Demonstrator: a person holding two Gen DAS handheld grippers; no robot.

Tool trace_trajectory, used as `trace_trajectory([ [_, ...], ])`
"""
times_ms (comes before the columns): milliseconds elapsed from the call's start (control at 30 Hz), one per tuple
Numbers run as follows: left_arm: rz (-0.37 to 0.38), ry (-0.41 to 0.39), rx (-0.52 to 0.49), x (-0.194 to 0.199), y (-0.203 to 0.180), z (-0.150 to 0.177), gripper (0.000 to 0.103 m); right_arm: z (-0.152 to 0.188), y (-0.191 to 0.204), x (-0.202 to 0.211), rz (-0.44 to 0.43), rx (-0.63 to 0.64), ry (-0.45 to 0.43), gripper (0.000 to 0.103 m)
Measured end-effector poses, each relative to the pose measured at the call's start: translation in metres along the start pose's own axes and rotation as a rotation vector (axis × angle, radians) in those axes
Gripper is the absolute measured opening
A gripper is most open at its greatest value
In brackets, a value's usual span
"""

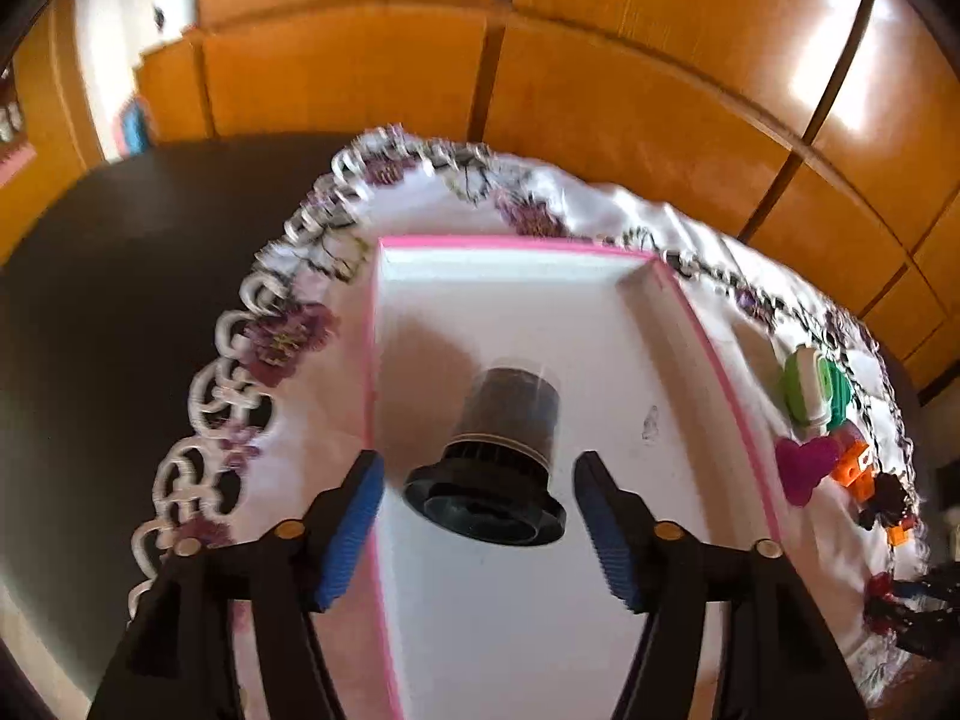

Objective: Organize rigid objects
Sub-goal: 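Lower the black canister into the pink tray with the left tool while the right tool grasps the red tube, then lower the red tube into the pink tray and open the right tool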

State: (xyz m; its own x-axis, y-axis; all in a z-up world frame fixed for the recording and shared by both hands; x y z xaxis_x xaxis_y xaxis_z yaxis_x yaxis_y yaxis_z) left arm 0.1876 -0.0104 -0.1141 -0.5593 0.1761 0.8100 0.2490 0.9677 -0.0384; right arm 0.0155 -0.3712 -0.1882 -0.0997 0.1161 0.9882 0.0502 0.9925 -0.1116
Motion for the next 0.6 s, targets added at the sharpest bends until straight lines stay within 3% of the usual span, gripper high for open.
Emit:
trace_trajectory([
  [100,-0.056,-0.057,0.027,0.025,0.004,0.011,0.075,0.001,0.000,0.001,-0.004,-0.005,-0.006,0.026],
  [233,-0.086,-0.065,0.042,0.047,0.002,0.034,0.075,0.001,-0.003,0.006,-0.018,-0.022,-0.022,0.026],
  [600,-0.091,-0.075,0.032,0.075,-0.008,0.069,0.075,-0.001,0.001,0.025,-0.053,-0.061,-0.088,0.026],
])
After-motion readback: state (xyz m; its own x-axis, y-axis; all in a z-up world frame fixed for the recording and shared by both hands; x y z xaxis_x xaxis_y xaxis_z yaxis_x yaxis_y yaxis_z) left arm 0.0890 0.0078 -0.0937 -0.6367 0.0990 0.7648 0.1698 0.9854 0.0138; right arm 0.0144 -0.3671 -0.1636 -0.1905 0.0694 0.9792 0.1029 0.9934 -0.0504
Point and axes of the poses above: each gripper's, at about its wrist camera, not at the fingertips, and x roughly against the way its jaws point, y to its left, z to its underside, the point moved 6 cm from there along -x, roughly the way its jaws point, and after that the axes turned 9 degrees about -x, right-handed, at the moved point
